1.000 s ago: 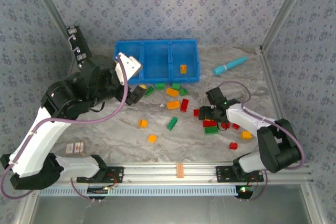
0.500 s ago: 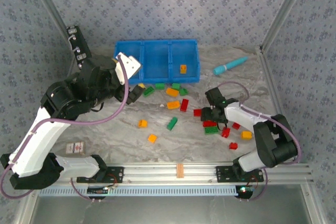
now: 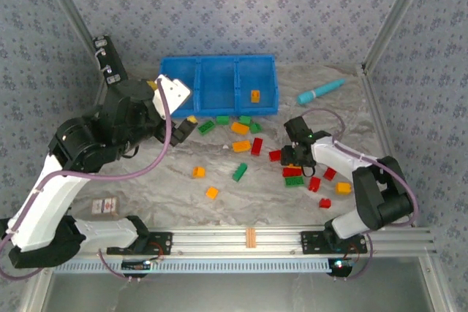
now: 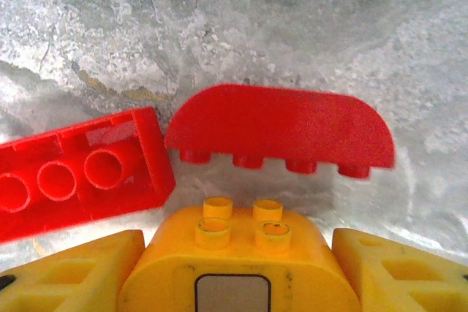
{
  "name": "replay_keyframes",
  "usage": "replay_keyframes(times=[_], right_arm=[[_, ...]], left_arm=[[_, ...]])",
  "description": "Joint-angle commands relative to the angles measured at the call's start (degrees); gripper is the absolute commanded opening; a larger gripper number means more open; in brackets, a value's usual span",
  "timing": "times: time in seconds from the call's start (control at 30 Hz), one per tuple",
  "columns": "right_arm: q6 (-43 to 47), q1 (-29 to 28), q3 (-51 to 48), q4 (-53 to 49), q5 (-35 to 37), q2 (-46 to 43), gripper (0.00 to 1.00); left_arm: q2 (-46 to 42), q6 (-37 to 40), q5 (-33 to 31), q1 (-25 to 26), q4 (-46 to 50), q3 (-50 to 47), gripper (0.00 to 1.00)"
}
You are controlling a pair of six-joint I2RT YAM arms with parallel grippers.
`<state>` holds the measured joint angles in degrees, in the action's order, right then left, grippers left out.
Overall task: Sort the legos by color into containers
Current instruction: Pick up the lego from the middle-right of the table, then place the lego in the container.
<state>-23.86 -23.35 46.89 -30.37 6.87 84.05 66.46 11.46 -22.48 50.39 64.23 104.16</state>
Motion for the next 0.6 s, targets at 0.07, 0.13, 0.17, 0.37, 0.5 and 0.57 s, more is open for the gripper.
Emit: replay_keyframes(times=[0.07,0.13,0.17,0.37,0.5,0.57], right_arm=[[0.9,-1.0,4.3,-9.3,1.7,-6.5,0.50],[1.2,-1.1,6.7,-11.3,2.1,-8.1,0.49],[1.5,-1.1,8.0,-11.8,2.2,-8.5,0.49],[4.8,-1.4,18.9,-12.1,3.6,-5.7,0.49],[7.8,-1.1,28.5,-10.0,4.3,1.4,0.48],[9.0,-1.2,33.5,-8.2,4.2,5.8,0.48]], left_arm=[[-1.5,1.5,-2.0,0.7,-1.3,-1.5,1.00],[-1.7,1.8,-2.2,0.7,-1.5,-1.9,1.00],[-1.9,1.9,-2.3,0.7,-1.6,-2.1,1.00],[-2.5,2.5,-2.6,0.8,-2.1,-2.9,1.00],[-3.5,3.0,-3.3,0.8,-2.7,-4.2,1.00],[-4.0,3.6,-4.1,0.8,-3.5,-5.4,1.00]])
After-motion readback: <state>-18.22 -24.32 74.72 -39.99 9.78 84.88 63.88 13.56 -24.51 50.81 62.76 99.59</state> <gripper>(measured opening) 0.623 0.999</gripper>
